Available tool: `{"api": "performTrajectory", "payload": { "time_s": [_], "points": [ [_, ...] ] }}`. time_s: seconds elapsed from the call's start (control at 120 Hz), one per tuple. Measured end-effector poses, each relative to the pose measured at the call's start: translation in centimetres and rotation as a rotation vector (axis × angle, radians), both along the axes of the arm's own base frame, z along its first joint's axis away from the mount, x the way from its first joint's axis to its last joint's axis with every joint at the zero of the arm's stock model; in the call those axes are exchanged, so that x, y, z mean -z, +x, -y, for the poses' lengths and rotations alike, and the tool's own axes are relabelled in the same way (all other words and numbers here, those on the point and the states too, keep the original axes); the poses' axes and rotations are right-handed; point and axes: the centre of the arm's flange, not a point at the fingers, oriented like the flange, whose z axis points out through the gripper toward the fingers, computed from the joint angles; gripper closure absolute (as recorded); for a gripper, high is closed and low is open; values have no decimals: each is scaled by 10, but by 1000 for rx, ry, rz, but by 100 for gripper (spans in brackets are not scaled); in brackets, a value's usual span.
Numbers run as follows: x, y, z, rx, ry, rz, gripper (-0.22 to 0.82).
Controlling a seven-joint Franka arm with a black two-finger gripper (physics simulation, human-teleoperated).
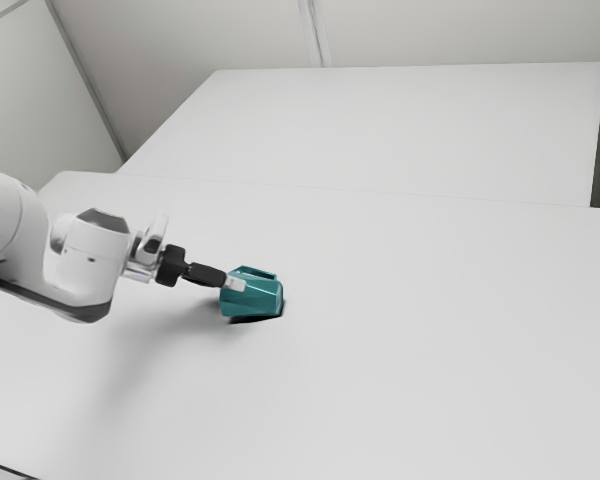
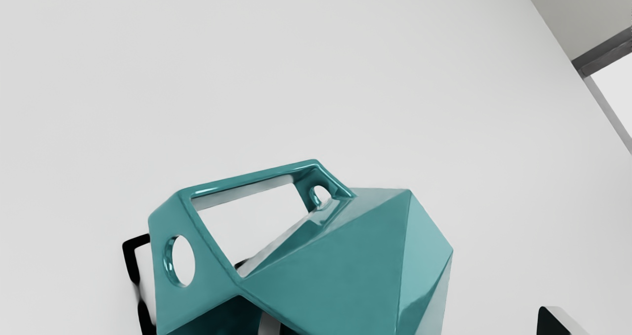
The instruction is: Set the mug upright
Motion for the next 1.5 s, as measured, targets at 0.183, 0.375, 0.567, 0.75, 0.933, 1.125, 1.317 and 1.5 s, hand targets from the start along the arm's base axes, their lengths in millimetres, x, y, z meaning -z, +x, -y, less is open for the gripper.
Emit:
{"api": "performTrajectory", "payload": {
  "time_s": [0.183, 0.375, 0.567, 0.75, 0.933, 1.125, 1.317, 1.5],
  "points": [
    [2, 0, 1, 8, -5, 12, 19],
    [3, 1, 1, 14, -5, 23, 41],
    [2, 1, 2, 22, -2, 33, 58],
    [-5, 6, 11, 29, -10, 65, 68],
    [-22, 13, 21, 47, -10, 115, 73],
    [-43, 19, 31, 64, 1, 166, 75],
    [-61, 22, 46, 91, 54, 190, 76],
    [-76, 31, 54, 133, 166, 183, 77]
  ]
}}
